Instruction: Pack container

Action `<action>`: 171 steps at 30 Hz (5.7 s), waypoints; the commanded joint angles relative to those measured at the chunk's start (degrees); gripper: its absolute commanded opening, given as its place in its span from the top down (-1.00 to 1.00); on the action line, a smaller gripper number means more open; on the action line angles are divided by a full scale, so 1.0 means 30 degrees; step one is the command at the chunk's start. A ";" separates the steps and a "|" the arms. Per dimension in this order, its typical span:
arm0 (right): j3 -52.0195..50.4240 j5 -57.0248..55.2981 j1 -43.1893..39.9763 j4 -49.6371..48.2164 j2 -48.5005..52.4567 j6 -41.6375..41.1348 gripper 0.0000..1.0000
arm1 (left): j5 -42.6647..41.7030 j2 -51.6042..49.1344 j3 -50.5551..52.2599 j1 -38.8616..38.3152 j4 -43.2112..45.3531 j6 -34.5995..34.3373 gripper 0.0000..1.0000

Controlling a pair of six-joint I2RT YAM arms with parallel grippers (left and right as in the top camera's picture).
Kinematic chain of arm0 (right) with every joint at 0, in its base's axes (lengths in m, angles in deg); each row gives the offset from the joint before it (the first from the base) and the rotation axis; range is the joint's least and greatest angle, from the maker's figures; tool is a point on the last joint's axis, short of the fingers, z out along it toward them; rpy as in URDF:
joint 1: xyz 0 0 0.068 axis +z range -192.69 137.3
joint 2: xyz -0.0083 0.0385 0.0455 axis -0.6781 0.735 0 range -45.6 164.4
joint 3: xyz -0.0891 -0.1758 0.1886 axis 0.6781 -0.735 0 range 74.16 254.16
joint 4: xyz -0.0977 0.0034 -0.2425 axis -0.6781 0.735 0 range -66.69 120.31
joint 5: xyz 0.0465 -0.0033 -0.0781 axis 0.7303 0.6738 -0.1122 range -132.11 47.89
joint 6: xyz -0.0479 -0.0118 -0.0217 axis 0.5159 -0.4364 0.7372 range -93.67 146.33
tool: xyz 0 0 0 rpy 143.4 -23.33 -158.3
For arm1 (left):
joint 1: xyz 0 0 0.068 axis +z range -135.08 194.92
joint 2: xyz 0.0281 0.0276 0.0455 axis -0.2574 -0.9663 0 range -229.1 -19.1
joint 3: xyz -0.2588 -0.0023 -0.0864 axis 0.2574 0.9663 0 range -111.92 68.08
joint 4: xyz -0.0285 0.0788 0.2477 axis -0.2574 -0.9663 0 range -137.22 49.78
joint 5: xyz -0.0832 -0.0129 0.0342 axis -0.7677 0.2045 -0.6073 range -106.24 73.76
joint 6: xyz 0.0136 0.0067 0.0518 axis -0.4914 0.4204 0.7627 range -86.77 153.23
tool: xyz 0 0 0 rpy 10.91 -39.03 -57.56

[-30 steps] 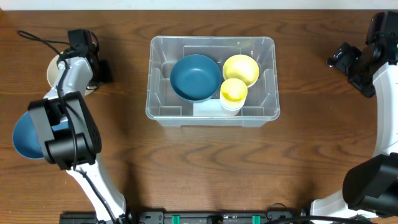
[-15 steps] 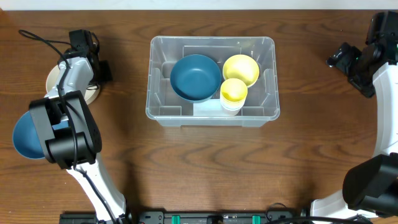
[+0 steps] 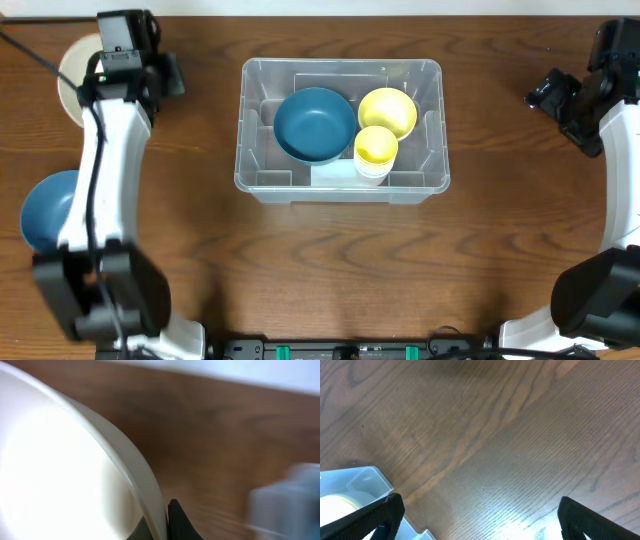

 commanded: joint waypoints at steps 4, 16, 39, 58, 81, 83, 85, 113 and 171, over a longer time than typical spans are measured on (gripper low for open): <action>0.0015 -0.0131 -0.0051 0.0000 0.0087 -0.0284 -0.98 | -0.0357 0.2652 -0.0211 -0.3577 -0.1231 -0.0532 0.88; 0.0015 -0.0131 -0.0051 0.0000 0.0087 -0.0284 -0.99 | -0.0321 0.1625 -0.0211 -1.1511 -0.1122 0.2572 0.88; 0.0015 -0.0131 -0.0051 0.0000 0.0087 -0.0284 -0.98 | -0.0284 -0.3781 -0.0211 -1.2335 0.0306 0.2572 0.06; 0.0015 -0.0131 -0.0051 0.0000 0.0087 -0.0284 -0.98 | 0.2390 0.0503 -0.0299 -0.9639 -0.0153 0.0809 -0.06; 0.0015 -0.0131 -0.0051 0.0000 0.0087 -0.0284 -0.98 | 0.2164 0.2703 0.1923 0.4350 -0.9894 -0.6703 -0.08; 0.0015 -0.0131 -0.0051 0.0000 0.0087 -0.0284 -0.98 | 0.2164 0.2550 0.2404 0.4903 -0.9340 -0.6710 -0.25; 0.0015 -0.0131 -0.0051 0.0000 0.0087 -0.0284 -0.98 | 0.2171 0.2397 0.2892 0.5260 -0.8648 -0.6776 -0.26; 0.0015 -0.0131 -0.0051 0.0000 0.0087 -0.0284 -0.99 | 0.2178 -0.4160 0.4299 0.7417 -0.4328 -0.6827 -0.35; 0.0015 -0.0131 -0.0051 0.0000 0.0087 -0.0284 -0.98 | -0.3213 0.2703 0.0364 -1.1081 0.0029 0.1632 0.88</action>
